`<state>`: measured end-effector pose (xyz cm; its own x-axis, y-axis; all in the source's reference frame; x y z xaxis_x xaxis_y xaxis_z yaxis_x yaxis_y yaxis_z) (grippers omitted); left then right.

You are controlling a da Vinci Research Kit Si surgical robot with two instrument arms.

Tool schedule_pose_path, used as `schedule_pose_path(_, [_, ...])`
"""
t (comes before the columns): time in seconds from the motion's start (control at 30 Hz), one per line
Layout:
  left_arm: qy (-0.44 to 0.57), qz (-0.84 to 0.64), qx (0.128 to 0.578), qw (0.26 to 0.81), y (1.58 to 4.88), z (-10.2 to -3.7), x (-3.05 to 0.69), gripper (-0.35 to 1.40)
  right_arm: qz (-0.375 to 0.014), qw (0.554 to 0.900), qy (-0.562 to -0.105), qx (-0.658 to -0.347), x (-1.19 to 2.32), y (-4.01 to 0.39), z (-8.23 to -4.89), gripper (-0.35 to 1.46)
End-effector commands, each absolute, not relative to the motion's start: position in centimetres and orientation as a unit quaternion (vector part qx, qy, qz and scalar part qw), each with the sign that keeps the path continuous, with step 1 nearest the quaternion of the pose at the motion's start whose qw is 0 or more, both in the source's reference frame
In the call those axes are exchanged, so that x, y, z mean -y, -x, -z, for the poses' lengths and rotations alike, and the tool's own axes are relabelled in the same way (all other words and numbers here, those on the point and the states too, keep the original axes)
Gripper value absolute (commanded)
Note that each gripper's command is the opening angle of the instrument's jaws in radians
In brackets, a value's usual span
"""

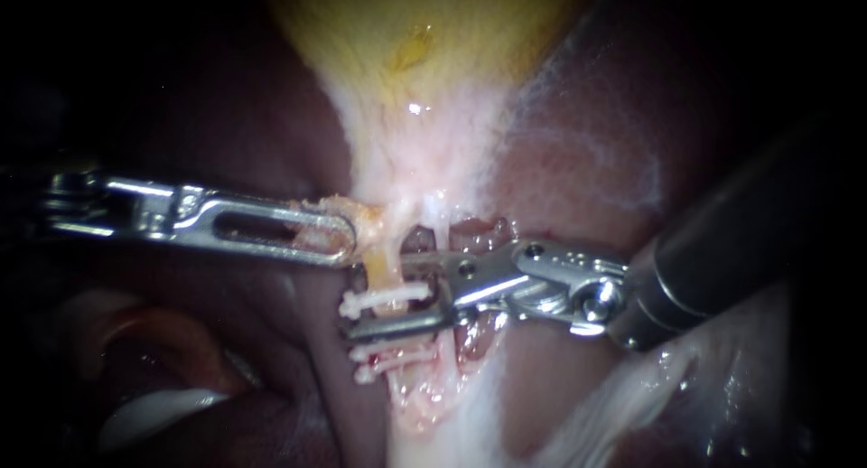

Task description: Going back third clip left tube

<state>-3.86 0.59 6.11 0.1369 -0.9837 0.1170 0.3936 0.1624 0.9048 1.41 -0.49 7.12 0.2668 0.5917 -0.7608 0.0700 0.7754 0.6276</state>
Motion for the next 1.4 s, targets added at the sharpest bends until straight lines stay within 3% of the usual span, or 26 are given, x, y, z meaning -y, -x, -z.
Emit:
schedule_pose_path(0.03, [-0.376, 0.526, 0.393, 0.653, 3.85, -6.11, -0.60, -0.35, -0.173, 0.744, -0.282, -0.581, 0.46, -1.35, -7.09, 0.50])
schedule_pose_path(0.33, [-0.377, 0.526, 0.393, 0.654, 3.84, -6.13, -0.60, -0.35, -0.153, 0.751, -0.253, -0.590, 0.10, -0.65, -6.71, 0.50])
schedule_pose_path(0.6, [-0.377, 0.526, 0.393, 0.654, 3.83, -6.13, -0.60, -0.35, -0.126, 0.752, -0.248, -0.598, 0.05, -0.10, -6.48, 0.50])
schedule_pose_path(1.07, [-0.374, 0.526, 0.394, 0.654, 3.85, -6.27, -0.64, -0.35, -0.110, 0.752, -0.243, -0.602, 0.03, 0.05, -6.37, 0.50])
schedule_pose_path(1.4, [-0.368, 0.529, 0.395, 0.655, 4.08, -6.55, -0.71, -0.35, -0.110, 0.752, -0.244, -0.602, 0.04, 0.06, -6.34, 0.50])
